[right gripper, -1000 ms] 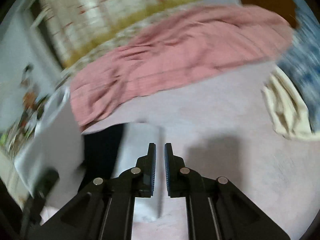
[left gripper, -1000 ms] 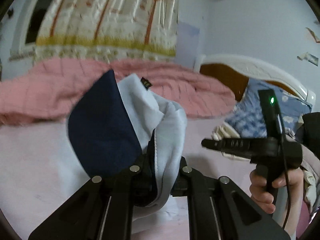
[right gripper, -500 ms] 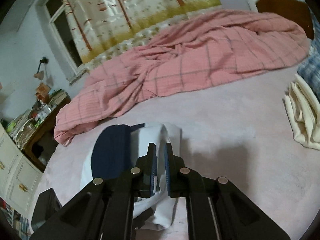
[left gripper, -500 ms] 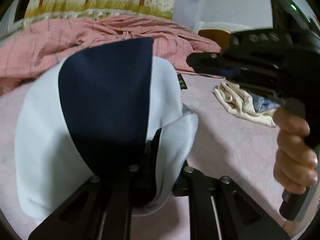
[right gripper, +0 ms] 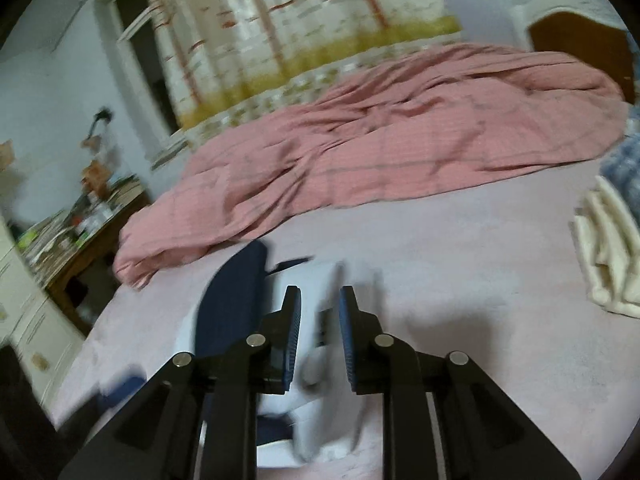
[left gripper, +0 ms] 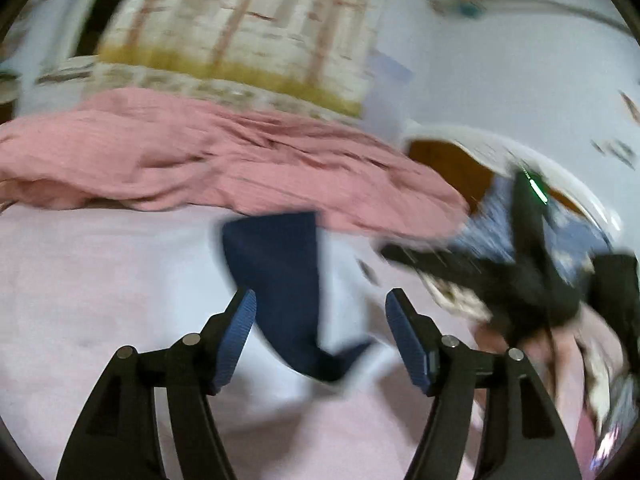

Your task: Fold large clothes

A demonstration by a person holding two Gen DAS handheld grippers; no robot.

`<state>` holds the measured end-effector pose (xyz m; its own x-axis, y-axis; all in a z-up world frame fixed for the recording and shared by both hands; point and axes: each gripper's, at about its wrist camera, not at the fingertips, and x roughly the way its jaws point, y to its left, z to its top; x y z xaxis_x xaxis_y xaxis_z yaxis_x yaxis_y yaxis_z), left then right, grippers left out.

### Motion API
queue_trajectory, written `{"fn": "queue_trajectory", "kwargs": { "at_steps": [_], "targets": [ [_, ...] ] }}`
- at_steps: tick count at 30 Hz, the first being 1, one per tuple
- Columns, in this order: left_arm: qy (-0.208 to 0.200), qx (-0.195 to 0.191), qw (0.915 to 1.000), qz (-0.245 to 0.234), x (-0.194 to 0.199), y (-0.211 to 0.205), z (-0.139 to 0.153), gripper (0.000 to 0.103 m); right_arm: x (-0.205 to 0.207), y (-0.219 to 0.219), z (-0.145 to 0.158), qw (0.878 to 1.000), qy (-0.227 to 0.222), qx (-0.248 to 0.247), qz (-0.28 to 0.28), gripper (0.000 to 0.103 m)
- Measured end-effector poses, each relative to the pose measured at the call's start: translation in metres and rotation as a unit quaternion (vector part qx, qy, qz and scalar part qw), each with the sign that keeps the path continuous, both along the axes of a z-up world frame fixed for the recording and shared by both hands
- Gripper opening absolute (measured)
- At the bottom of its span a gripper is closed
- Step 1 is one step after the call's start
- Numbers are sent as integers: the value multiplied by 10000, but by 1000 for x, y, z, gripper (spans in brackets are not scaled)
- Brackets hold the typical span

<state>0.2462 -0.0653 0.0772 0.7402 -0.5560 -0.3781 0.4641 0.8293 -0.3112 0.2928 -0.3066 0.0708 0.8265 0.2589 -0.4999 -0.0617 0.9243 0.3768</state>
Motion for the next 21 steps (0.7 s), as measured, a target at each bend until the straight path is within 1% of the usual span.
{"fn": "queue_trajectory", "kwargs": {
  "at_steps": [2, 3, 5, 6, 8, 10, 11, 12, 14, 15, 16, 17, 18, 19, 20, 21],
  "targets": [
    [140, 1, 9990, 414, 20, 19, 4, 66, 4, 10, -5, 9990, 135, 144, 407, 21],
    [199, 60, 9978, 623, 31, 27, 4, 66, 7, 15, -8, 9983, 248, 117, 505, 21],
    [255, 203, 9952, 925, 45, 40, -3, 66, 19, 24, -23, 9965, 697, -162, 442, 21],
    [271, 227, 9943, 1009, 49, 46, -9, 66, 24, 25, -31, 9960, 778, -214, 380, 21],
    [348, 144, 9935, 1076, 54, 55, -29, 66, 39, 22, -55, 9931, 1101, -391, 145, 21],
    [552, 88, 9930, 1042, 61, 59, -52, 66, 48, 15, -72, 9916, 1252, -305, 68, 21],
    [701, 155, 9920, 1036, 67, 58, -63, 66, 50, 9, -76, 9917, 1273, -183, 15, 21],
    [798, 225, 9913, 1020, 72, 55, -71, 66, 50, 6, -76, 9917, 1271, -154, -69, 21],
    [650, 293, 9916, 1083, 66, 52, -76, 66, 43, 0, -68, 9943, 1053, -33, -142, 21],
    [536, 391, 9915, 1120, 64, 49, -74, 59, 40, -4, -63, 9955, 936, 118, -117, 21],
    [476, 455, 9924, 1035, 61, 46, -74, 54, 37, -5, -60, 9961, 844, 254, -89, 21],
    [439, 496, 9935, 922, 58, 41, -74, 44, 32, -6, -53, 9965, 666, 509, 49, 21],
    [399, 521, 9940, 873, 56, 37, -74, 39, 29, -5, -48, 9960, 555, 662, 215, 23],
    [361, 550, 9943, 840, 54, 34, -74, 37, 28, -3, -44, 9954, 490, 740, 346, 32],
    [337, 567, 9947, 790, 51, 32, -74, 31, 25, 2, -39, 9949, 393, 783, 492, 45],
    [333, 570, 9951, 730, 50, 30, -75, 28, 22, 6, -36, 9953, 311, 754, 525, 51]
  ]
}}
